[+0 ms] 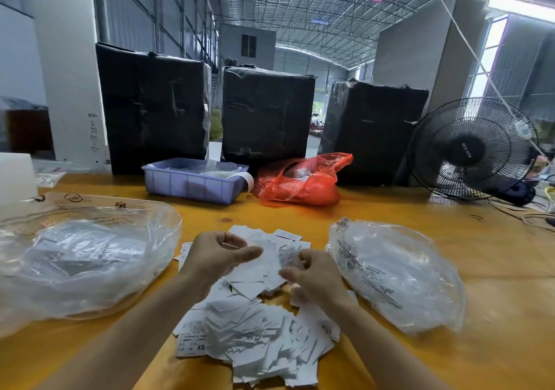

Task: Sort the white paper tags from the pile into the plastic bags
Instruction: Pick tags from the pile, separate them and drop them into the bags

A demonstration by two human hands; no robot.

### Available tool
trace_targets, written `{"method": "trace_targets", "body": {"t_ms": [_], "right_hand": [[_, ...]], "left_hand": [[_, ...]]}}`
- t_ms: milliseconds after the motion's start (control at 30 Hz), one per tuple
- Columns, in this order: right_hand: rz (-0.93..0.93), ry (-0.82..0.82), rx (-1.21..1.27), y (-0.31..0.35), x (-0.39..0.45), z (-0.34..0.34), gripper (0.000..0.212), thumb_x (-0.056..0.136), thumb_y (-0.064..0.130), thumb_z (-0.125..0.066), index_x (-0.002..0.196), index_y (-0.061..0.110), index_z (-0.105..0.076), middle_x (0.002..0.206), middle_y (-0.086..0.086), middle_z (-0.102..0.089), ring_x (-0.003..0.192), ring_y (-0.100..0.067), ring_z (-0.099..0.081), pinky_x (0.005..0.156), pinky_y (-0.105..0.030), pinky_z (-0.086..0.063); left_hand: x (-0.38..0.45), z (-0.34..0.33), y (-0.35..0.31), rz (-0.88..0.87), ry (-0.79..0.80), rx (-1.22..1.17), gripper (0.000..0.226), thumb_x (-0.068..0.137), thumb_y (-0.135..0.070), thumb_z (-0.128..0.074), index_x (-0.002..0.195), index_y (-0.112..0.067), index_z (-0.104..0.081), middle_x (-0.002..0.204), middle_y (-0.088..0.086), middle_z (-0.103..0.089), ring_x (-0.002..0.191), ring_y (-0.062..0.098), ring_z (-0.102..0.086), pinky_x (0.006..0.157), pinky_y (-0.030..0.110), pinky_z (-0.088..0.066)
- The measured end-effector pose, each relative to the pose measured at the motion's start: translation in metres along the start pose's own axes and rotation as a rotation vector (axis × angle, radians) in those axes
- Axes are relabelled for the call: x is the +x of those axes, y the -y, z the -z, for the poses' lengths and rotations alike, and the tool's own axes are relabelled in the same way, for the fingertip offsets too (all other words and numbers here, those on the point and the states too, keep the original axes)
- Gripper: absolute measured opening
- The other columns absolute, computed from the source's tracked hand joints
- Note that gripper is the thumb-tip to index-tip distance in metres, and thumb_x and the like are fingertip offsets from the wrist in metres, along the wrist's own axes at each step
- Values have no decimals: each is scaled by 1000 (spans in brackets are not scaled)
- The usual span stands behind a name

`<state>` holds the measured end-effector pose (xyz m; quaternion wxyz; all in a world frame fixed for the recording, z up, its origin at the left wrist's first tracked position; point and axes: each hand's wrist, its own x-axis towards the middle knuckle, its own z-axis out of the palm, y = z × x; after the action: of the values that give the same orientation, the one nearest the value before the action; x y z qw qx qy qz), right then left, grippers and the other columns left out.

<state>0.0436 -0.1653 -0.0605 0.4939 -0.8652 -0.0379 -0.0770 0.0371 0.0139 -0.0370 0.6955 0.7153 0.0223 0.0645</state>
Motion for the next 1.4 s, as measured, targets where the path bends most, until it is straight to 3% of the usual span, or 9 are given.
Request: {"method": "trace_targets", "body": {"t_ms": [133,200,267,400,600,767,967,1200,1400], "right_hand": [[36,-45,111,3,-7,19,20,83,13,-71,69,0,-64,66,-11,-59,63,-24,-52,62,-37,-44],[56,-31,209,7,-10,27,4,79,6,-72,81,7,-68,80,-14,-69,72,-26,-64,71,-41,-52],[99,-12,295,11,-12,33,12,79,5,-72,86,13,-66,82,-11,-71,70,-18,-66,69,-37,-54],[242,44,311,20,-14,34,6,87,11,-65,82,11,-68,71,-8,-71,55,-9,-62,51,-20,-48],[338,9,186,20,-14,30,14,87,10,-65,74,14,-69,73,-10,-70,65,-21,-65,55,-28,-50],[352,26,176,18,-14,28,11,86,12,-67,76,14,-71,73,0,-68,62,-4,-62,53,-17,-47],[406,-22,160,20,-15,28,11,86,11,-67,76,15,-71,74,4,-68,65,-4,-63,53,-16,-48],[470,-59,19,19,-17,27,10,87,13,-66,87,6,-73,80,-1,-70,75,-16,-67,66,-37,-57],[571,-128,-103,19,-18,25,11,87,15,-66,87,6,-74,82,-4,-73,72,-17,-66,64,-40,-55]], "left_hand": [[-3,-3,0,21,79,-4,36,42,-24,-83,69,-5,-67,49,-1,-57,38,6,-42,45,21,-37],[-6,-6,-1,33,130,-18,31,45,-23,-83,67,-5,-69,44,-1,-51,35,6,-34,39,18,-33],[-8,-9,-1,33,172,-21,24,49,-23,-82,63,-8,-72,41,-3,-47,35,6,-30,36,15,-30],[-7,-13,-1,23,191,-3,17,58,-19,-82,68,-8,-71,43,-7,-54,35,1,-41,40,13,-36],[-7,-10,-1,66,245,-80,12,52,-17,-79,59,-8,-75,45,-1,-50,43,10,-36,48,22,-31],[-8,-10,-3,102,295,-78,11,55,-15,-78,62,-7,-76,46,1,-46,47,12,-36,54,26,-32],[-9,-12,-3,124,311,-74,14,55,-15,-80,63,-4,-76,50,4,-46,50,14,-37,56,27,-33],[-9,-11,-5,143,316,-85,15,54,-16,-79,65,-6,-77,50,2,-45,50,13,-39,54,25,-37],[-11,-12,-6,145,308,-84,18,55,-17,-79,67,-4,-76,49,1,-47,47,12,-41,52,24,-39]]}}
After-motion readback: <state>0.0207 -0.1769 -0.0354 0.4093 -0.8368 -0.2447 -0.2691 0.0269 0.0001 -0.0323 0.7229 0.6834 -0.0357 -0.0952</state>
